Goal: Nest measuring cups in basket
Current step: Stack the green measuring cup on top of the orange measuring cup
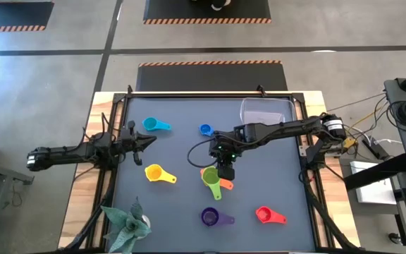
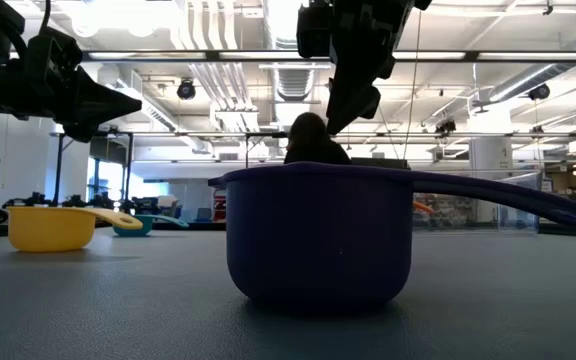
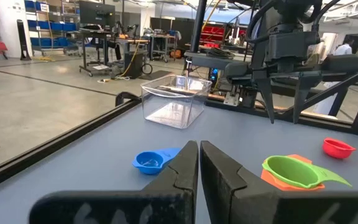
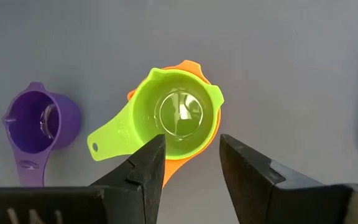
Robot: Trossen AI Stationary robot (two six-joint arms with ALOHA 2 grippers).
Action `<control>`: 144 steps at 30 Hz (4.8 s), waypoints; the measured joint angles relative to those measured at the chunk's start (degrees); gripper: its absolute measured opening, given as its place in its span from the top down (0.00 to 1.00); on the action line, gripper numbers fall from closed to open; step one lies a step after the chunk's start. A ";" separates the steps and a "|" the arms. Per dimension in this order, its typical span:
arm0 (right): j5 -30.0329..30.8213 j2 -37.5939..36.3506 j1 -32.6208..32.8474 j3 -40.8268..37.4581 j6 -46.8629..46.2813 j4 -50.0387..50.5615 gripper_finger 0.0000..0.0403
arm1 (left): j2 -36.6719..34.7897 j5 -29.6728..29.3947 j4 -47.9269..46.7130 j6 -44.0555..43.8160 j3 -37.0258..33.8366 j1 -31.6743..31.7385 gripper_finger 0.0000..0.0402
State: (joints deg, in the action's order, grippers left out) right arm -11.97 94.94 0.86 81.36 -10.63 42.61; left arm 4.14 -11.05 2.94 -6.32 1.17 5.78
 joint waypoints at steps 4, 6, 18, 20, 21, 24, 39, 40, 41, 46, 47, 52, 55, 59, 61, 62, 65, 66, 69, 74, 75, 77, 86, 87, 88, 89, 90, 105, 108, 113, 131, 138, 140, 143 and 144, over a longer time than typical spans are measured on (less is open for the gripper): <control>-0.02 -0.01 0.00 0.00 -0.34 -0.01 0.68 | 0.01 -0.02 0.00 0.00 0.00 0.00 1.00; -0.03 -0.07 0.00 0.00 -0.83 -0.02 0.69 | 0.02 -0.02 0.02 0.02 -0.02 -0.02 1.00; 1.78 -5.35 2.89 -0.09 -2.90 -4.29 0.71 | 0.02 -0.02 0.02 0.02 0.00 -0.02 1.00; 3.78 -6.89 3.55 -0.09 -2.95 -4.07 0.72 | 0.00 -0.02 0.01 0.03 0.00 -0.01 1.00; 4.78 -7.86 3.86 -0.09 -3.01 -3.75 0.72 | 0.01 -0.03 0.02 0.79 -0.01 -0.01 1.00; 6.59 -10.53 4.56 -0.14 -4.41 -3.18 0.71 | 0.01 -0.09 0.14 6.61 0.00 0.00 1.00; 12.12 -20.69 5.79 -7.91 -10.45 -2.41 0.72 | 0.17 9.77 24.99 3.00 -0.02 -0.09 1.00; 12.67 -20.82 5.79 -8.35 -10.45 -2.50 0.72 | 0.20 13.25 28.10 4.64 -0.02 -0.11 1.00; 13.33 -21.01 5.77 -8.69 -10.44 -2.55 0.72 | 0.20 16.04 30.68 5.23 0.07 -0.13 1.00; 15.57 -20.98 5.77 -10.45 -9.19 -3.26 0.72 | 2.87 16.13 17.71 2.18 11.22 -0.11 1.00; 15.88 -20.98 5.77 -10.94 -8.75 -3.72 0.72 | 4.38 16.11 12.56 2.40 14.98 -0.13 1.00; 16.57 -21.00 5.75 -12.13 -8.08 -5.88 0.72 | 16.10 16.06 -9.52 6.45 35.97 -0.11 1.00; 16.57 -21.34 5.75 -12.13 -7.22 -6.52 0.72 | 23.73 16.08 -21.73 7.81 47.20 -0.11 1.00; 16.57 -22.00 5.75 -12.13 -6.71 -6.93 0.72 | 32.66 17.15 -38.78 8.42 57.39 -0.15 1.00; 16.57 -22.47 5.75 -12.15 -6.73 -6.93 0.72 | 35.96 19.59 -42.36 6.55 59.12 -0.15 1.00; 16.57 -22.69 5.75 -12.15 -6.77 -6.91 0.72 | 37.42 21.40 -42.69 5.40 59.23 -0.15 1.00; 16.57 -23.41 5.77 -12.15 -6.82 -6.60 0.72 | 41.50 28.36 -41.54 1.90 58.30 -0.29 1.00; 16.57 -23.64 5.77 -12.20 -6.82 -6.48 0.72 | 42.77 30.12 -40.17 0.86 57.64 -0.45 1.00; 16.57 -24.27 5.77 -13.06 -6.86 -6.54 0.72 | 46.65 31.39 -30.74 -4.51 55.35 -0.67 1.00; 16.57 -24.50 5.75 -16.47 -6.96 -6.92 0.72 | 54.07 31.07 -15.91 -9.40 54.27 -0.67 1.00; 16.57 -24.50 5.75 -17.32 -7.47 -7.28 0.72 | 55.59 31.12 -14.48 -9.36 54.27 -0.76 1.00; 16.56 -24.50 5.75 -19.05 -9.10 -7.80 0.72 | 58.34 31.13 -12.59 -9.41 54.27 -1.06 1.00; 16.48 -27.56 6.93 -25.26 -13.09 -10.43 0.72 | 66.51 31.15 -11.85 -9.42 54.31 -1.29 1.00; 16.50 -28.20 6.95 -25.71 -12.75 -10.60 0.72 | 67.24 31.15 -11.74 -9.56 54.31 -1.30 1.00; 16.54 -28.98 6.90 -26.33 -12.34 -10.63 0.72 | 67.91 31.16 -11.46 -9.72 54.36 -1.39 1.00; 16.77 -29.62 6.86 -27.03 -12.01 -10.56 0.72 | 68.58 31.14 -11.42 -9.91 54.38 -1.55 1.00; 17.50 -30.24 6.65 -27.77 -11.59 -10.56 0.72 | 69.40 31.12 -11.44 -10.33 54.40 -1.75 1.00; 18.30 -33.76 5.84 -39.71 -5.33 -14.45 0.72 | 85.79 31.15 1.91 -24.64 54.43 -10.49 1.00; 16.59 -33.70 5.86 -42.12 -4.28 -17.78 0.72 | 88.46 31.12 2.06 -27.38 55.58 -12.15 1.00; 16.03 -33.66 5.84 -45.21 -4.74 -22.95 0.72 | 91.77 31.19 1.84 -26.88 58.61 -14.70 1.00; 22.75 -33.64 4.33 -46.69 -19.50 -36.02 0.72 | 94.20 31.12 -18.73 -11.98 63.20 -15.37 1.00; 23.62 -33.64 4.52 -46.17 -29.93 -35.09 0.72 | 94.20 29.37 -18.87 -3.45 62.10 -15.39 1.00; 23.53 -33.64 4.82 -45.88 -32.41 -35.00 0.72 | 94.20 29.00 -18.86 -1.42 61.87 -15.39 1.00; 23.54 -33.64 4.87 -45.28 -33.58 -34.33 0.72 | 94.20 28.98 -18.87 1.15 61.75 -15.39 1.00; 23.56 -33.64 4.87 -45.17 -33.53 -34.29 0.72 | 94.20 28.98 -18.82 1.96 61.75 -15.39 1.00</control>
State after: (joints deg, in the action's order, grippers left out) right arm 11.59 61.30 5.74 36.19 -44.16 8.32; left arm 98.35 17.93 -15.88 -4.36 62.92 -9.61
